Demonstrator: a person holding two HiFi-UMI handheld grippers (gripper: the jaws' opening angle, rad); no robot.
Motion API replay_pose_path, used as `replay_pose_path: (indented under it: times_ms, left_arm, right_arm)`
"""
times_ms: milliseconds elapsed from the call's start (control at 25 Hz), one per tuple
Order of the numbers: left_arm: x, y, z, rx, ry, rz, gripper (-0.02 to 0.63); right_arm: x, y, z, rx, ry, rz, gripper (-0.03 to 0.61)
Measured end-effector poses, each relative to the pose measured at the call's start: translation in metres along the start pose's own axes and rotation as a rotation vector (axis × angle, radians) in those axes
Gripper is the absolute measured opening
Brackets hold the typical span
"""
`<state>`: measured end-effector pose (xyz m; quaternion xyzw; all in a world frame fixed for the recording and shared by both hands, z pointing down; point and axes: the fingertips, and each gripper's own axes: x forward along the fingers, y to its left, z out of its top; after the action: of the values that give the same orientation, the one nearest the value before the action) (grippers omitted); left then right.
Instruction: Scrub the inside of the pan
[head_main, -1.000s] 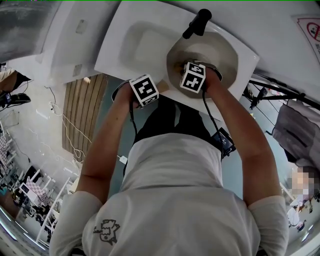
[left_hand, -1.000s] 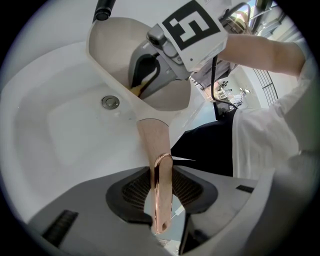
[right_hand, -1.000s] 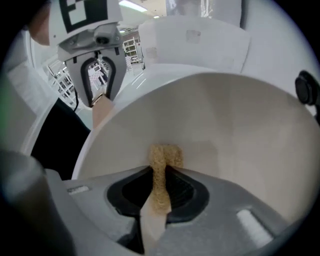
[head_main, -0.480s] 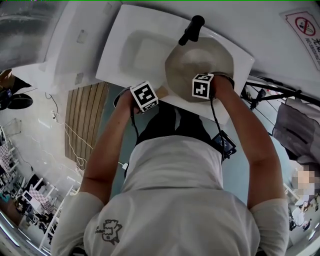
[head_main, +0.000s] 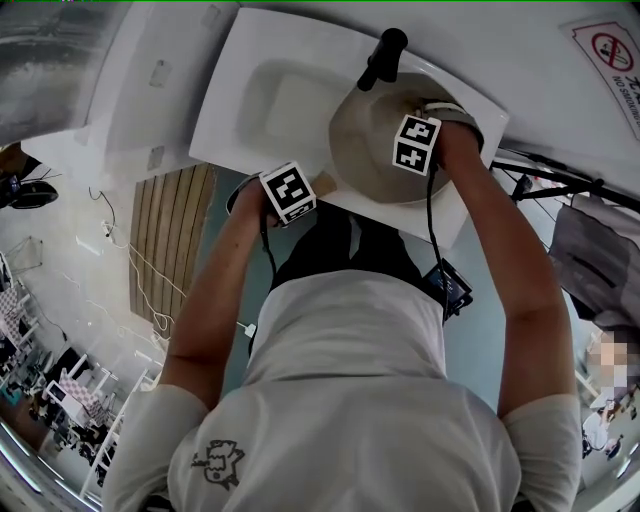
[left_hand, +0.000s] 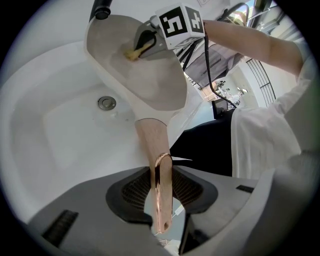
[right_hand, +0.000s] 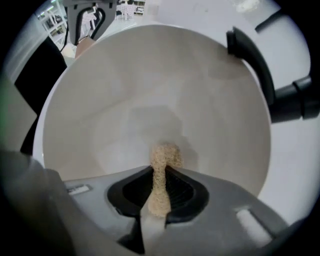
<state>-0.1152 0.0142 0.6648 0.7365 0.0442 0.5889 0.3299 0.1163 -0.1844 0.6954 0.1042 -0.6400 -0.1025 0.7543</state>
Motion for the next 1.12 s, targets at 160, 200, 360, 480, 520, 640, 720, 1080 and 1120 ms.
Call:
replay_pose_path:
  times_ms: [160, 200, 360, 480, 520, 640, 720, 1080, 1120]
  left_arm:
    - [0.001, 0.0, 0.001, 0.002, 0.003, -0.002, 0.135]
    - [0.001, -0.001, 0.001, 0.0, 0.004, -0.006, 0.135]
    - [0.0, 0.0, 0.0, 0.004, 0.007, -0.002, 0.135]
    - [-0.001, 0.003, 0.0, 0.007, 0.013, 0.006, 0.135]
    - [-0.001, 0.003, -0.001, 0.006, 0.014, 0.005, 0.135]
    - [-0.003, 0.004, -0.001, 0.008, 0.011, 0.005, 0.135]
    - [-0.003, 0.004, -0.001, 0.009, 0.012, 0.004, 0.135]
    - [-0.002, 0.004, -0.003, 0.009, 0.021, -0.007, 0.135]
    - [-0.002, 0.004, -0.003, 0.008, 0.023, -0.009, 0.135]
  right_arm:
    - [-0.006, -0.028, 0.037, 0.072, -0.125, -0.089, 0.069]
    - [-0.007, -0.03, 0.047, 0.097, -0.152, -0.09, 0.069]
    - [-0.013, -0.026, 0.083, 0.123, -0.234, -0.104, 0.069]
    - [-0.022, -0.015, 0.109, 0.158, -0.324, -0.065, 0.069]
    - [-0.026, -0.01, 0.118, 0.17, -0.36, -0.044, 0.069]
    - [-0.036, 0.009, 0.138, 0.199, -0.454, 0.033, 0.071]
    - [-0.042, 0.023, 0.147, 0.222, -0.511, 0.114, 0.071]
    - [-0.06, 0.122, 0.142, 0.125, -0.491, 0.626, 0.07]
    - [-0.059, 0.132, 0.134, 0.103, -0.447, 0.672, 0.069]
